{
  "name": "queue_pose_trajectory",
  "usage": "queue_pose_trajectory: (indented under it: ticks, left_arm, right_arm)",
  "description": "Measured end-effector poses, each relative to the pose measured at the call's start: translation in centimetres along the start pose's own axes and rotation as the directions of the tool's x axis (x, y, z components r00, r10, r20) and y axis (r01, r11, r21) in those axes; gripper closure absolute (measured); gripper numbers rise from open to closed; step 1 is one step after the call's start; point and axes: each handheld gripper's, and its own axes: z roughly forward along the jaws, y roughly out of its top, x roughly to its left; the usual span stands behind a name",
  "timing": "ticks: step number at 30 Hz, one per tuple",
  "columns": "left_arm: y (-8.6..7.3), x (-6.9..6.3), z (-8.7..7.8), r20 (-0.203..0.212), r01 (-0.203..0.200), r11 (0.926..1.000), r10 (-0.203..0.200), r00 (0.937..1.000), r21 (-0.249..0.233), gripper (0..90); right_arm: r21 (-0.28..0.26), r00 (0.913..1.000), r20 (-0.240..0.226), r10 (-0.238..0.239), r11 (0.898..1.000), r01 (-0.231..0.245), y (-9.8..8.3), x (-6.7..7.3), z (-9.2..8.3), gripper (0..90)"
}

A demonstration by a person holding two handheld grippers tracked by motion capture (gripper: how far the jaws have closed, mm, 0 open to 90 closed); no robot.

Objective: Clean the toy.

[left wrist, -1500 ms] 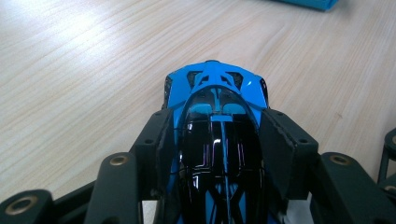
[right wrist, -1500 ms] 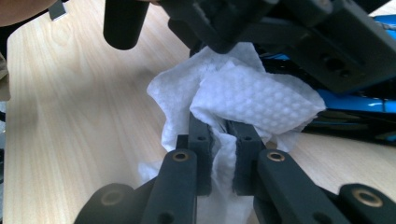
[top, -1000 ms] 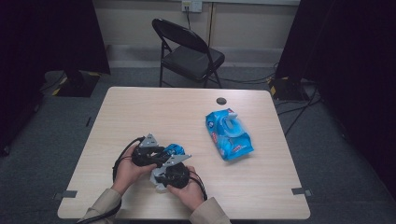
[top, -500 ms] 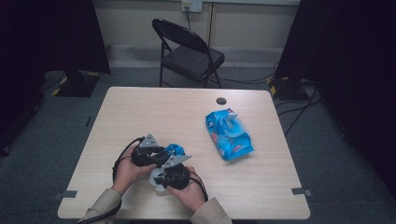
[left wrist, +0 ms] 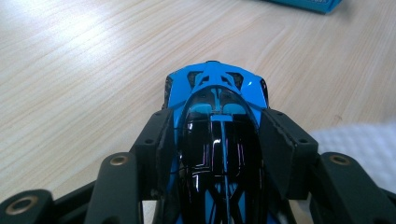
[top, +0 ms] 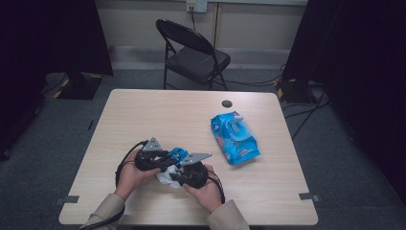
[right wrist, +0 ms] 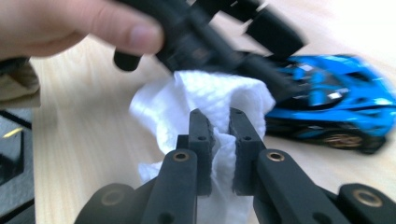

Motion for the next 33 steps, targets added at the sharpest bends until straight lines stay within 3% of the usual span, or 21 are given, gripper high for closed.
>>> queue_pose_trajectory:
  ticks: [9,20,24,30,33]
  left_arm:
    - [0.0,0.0,0.0,0.001,-0.007,1.0000,0.007,1.0000,0.006,46.5]
    - [0.0,0.0,-0.1,-0.005,-0.012,0.9999,0.012,0.9999,0.006,46.5]
    - [0.0,0.0,-0.1,-0.007,-0.014,0.9999,0.014,0.9999,0.007,46.5]
    - [0.0,-0.1,0.0,-0.008,-0.017,0.9999,0.017,0.9998,0.005,46.5]
    - [0.0,-0.1,0.0,-0.008,-0.016,0.9999,0.016,0.9998,0.004,46.5]
  right_arm:
    - [-0.063,0.9953,0.082,0.052,0.997,-0.047,0.8,-2.7,-1.6,82.7]
    - [-0.053,0.9754,0.195,0.104,0.994,-0.095,0.0,-5.9,-0.5,82.4]
    - [-0.040,0.9704,0.206,0.126,0.992,-0.120,-0.4,-6.3,0.5,82.1]
    - [-0.013,0.9624,0.244,0.118,0.993,-0.119,-0.6,-6.3,0.9,82.3]
    - [-0.006,0.9632,0.246,0.109,0.994,-0.111,-0.7,-6.3,0.9,82.4]
